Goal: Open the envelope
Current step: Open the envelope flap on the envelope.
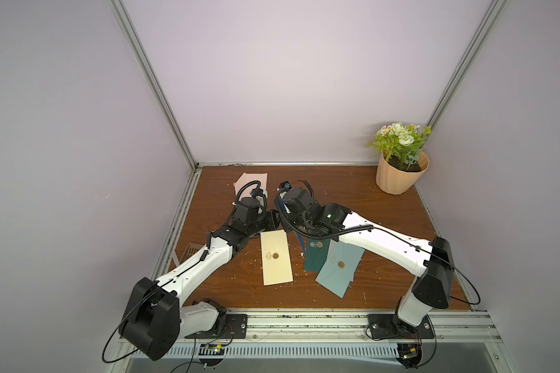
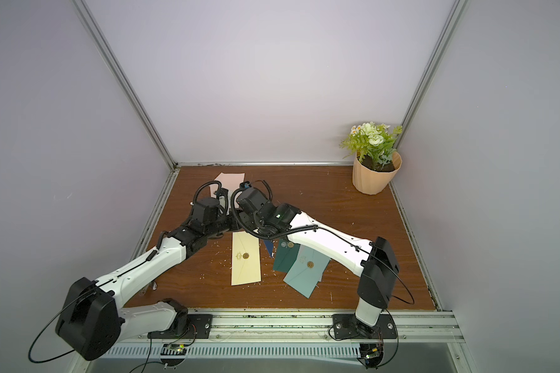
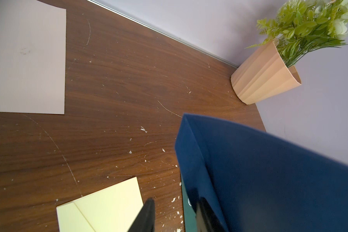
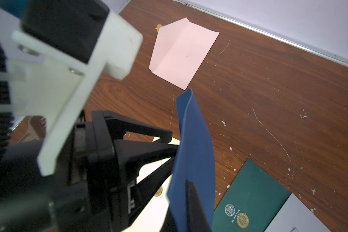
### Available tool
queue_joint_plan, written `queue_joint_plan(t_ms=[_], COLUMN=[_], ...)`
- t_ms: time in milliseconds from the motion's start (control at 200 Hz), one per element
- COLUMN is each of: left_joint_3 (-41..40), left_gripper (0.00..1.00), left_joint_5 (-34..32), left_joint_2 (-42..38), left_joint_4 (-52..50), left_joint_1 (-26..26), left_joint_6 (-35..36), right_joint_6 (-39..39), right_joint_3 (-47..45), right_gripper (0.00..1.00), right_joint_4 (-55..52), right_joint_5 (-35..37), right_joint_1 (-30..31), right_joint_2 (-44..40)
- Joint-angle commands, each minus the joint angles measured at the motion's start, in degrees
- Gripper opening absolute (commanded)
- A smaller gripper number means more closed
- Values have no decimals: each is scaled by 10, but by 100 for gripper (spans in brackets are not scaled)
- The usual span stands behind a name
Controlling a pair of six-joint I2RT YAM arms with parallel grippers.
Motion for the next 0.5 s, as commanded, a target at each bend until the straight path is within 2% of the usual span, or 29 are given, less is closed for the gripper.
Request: queue_joint_plan(t_ms=[0,495], left_joint_3=[-14,-22], left_gripper=[37,43], left_joint_5=[-24,-30], left_joint_2=[2,1], left_joint_4=[-31,-36], left_joint_1=[12,29], left_joint_6=[4,17], right_joint_6=[2,6], right_joint_3=[39,48], right_gripper=[0,0], right_joint_4=[35,21], right_joint_5=[-14,-26], right_joint_1=[11,11], right_joint_2=[-8,-15])
